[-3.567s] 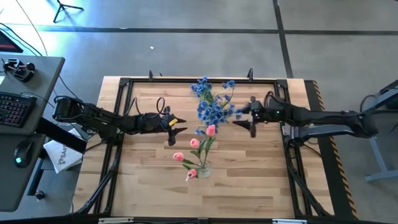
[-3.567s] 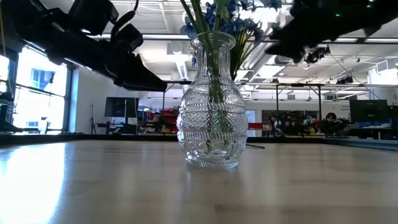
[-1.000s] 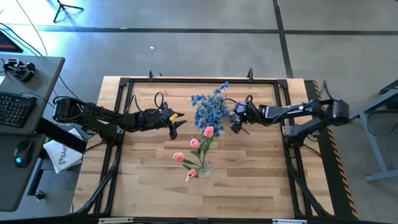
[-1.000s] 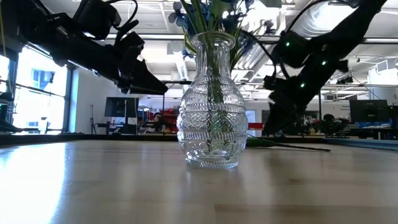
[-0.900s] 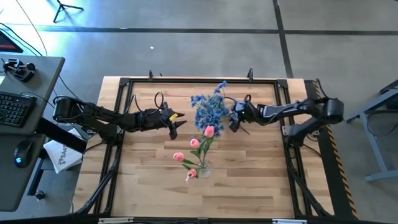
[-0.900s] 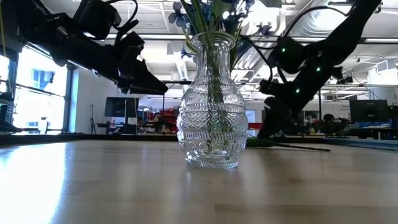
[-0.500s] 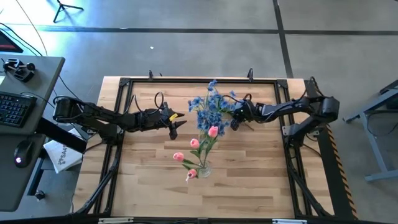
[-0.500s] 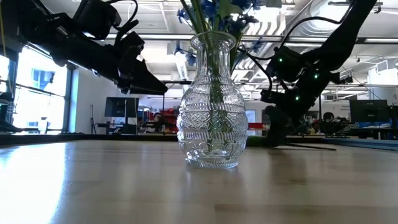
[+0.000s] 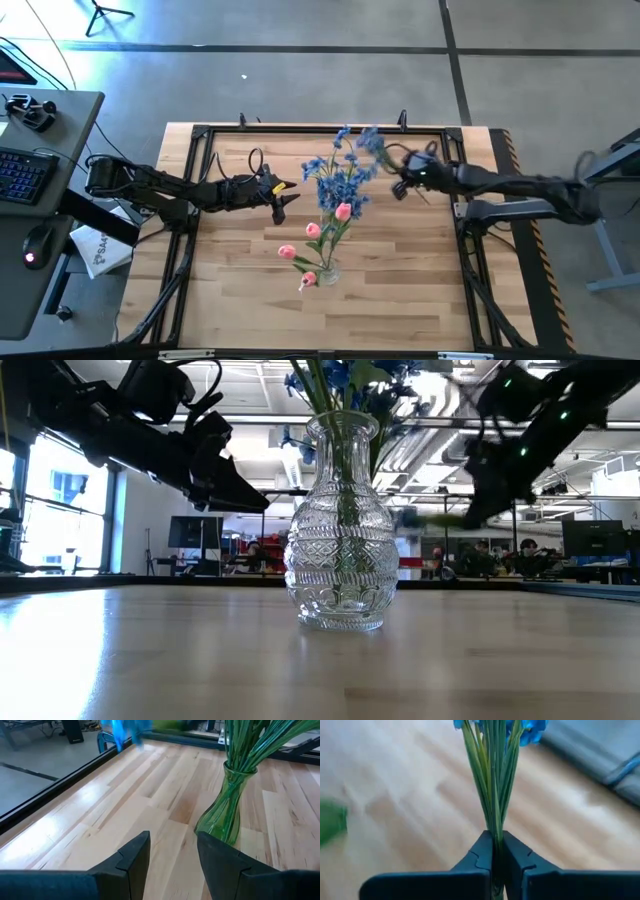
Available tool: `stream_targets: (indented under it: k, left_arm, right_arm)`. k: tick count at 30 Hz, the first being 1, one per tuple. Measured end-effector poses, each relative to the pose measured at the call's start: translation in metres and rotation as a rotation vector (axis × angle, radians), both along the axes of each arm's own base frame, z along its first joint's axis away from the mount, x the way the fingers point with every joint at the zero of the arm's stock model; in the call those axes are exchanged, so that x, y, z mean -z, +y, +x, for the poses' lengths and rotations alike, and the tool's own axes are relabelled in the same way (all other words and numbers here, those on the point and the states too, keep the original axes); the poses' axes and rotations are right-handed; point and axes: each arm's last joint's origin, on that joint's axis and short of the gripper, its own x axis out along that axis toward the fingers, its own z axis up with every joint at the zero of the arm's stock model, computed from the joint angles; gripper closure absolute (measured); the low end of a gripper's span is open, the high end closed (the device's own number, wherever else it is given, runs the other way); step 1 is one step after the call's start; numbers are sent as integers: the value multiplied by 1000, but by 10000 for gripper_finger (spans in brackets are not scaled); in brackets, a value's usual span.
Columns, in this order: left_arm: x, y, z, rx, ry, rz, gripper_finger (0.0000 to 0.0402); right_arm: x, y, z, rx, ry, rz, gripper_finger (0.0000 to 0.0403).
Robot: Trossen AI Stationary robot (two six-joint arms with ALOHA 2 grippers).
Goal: Sort flowers into vase by color
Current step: Put the blue flowers into the green vase
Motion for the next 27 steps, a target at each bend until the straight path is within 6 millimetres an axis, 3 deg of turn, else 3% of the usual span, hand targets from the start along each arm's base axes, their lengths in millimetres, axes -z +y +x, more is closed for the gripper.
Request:
stream_targets:
  k: [5,10,19,27]
  left_arm:
    - [-2,0,0,1,-10,2,248]
    - [-14,-1,-4,11,-58,19,248]
    - [-42,-9,-15,74,-163,128,248]
    - [-34,-9,-12,74,-117,114,248]
  right_arm:
    - [-24,13,-20,10,-232,-159,394]
    - [-21,34,-34,-286,-538,-244,399]
    - [-26,59,-63,-634,-1203,-577,399]
    - [-20,68,-51,-701,-1213,-557,399]
